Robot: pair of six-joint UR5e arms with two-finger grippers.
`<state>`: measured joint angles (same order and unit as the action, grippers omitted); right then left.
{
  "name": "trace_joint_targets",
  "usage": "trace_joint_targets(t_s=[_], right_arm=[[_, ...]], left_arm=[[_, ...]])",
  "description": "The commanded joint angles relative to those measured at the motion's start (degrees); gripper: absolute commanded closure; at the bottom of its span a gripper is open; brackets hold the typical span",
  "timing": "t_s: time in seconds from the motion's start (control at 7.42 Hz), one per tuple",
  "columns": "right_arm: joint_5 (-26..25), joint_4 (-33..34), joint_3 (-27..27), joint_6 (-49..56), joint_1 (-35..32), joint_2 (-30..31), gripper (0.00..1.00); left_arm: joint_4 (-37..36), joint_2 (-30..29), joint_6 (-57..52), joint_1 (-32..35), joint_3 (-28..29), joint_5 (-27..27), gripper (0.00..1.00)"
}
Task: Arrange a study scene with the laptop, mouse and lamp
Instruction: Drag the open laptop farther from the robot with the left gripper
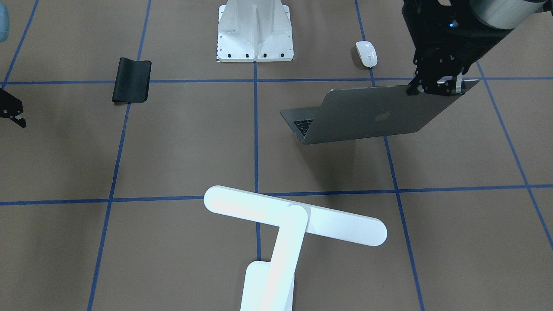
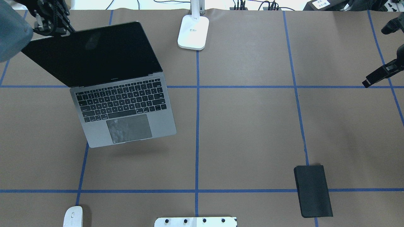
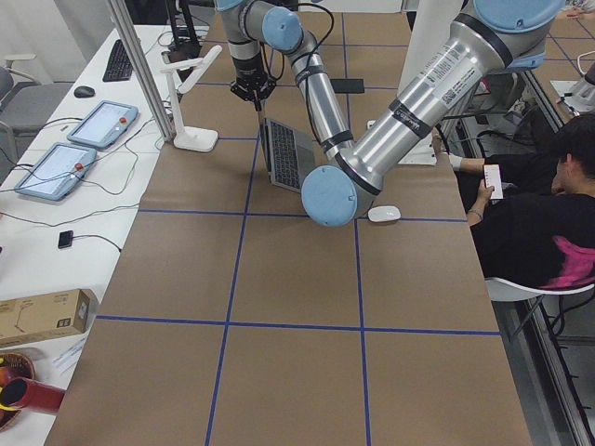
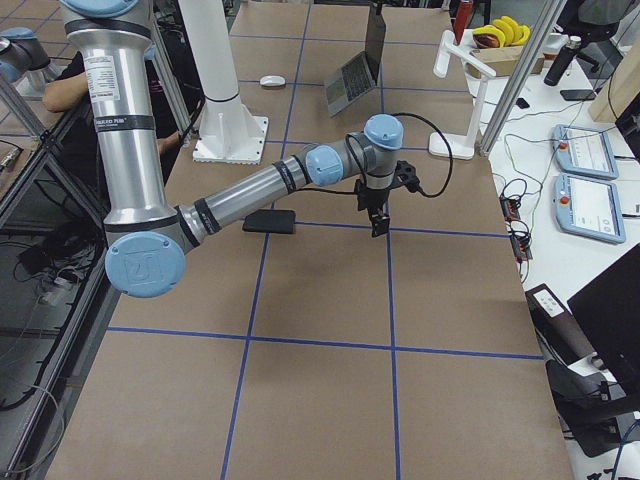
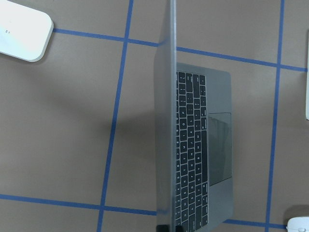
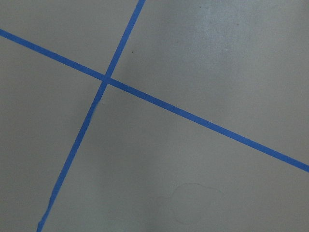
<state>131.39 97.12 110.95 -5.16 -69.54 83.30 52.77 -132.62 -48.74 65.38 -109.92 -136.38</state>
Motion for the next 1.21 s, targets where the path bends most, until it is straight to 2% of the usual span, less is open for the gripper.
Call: trace_joint_targets(t_s=[0.0, 0.4, 0.67, 1.08], right_arm=[[0.8, -0.1, 0.9, -0.3, 0.0, -0.5, 0.0], [2.3, -0.1, 1.4, -0.3, -0.4, -0.8, 0.0], [2.3, -0.1, 1.2, -0.4, -0.3, -0.8, 0.0], [2.3, -0.1, 1.2, -0.4, -0.3, -0.8, 0.0]], left_arm=[[3.5, -0.4, -0.2, -0.2, 3.7, 1.7, 0.93], [4.2, -2.0, -2.3, -0.9, 4.8, 2.0, 0.93], [6.6, -1.8, -4.3, -2.8, 4.8, 5.7, 0.92], [6.7, -1.9, -1.8, -3.6, 4.0, 5.7, 0.91]])
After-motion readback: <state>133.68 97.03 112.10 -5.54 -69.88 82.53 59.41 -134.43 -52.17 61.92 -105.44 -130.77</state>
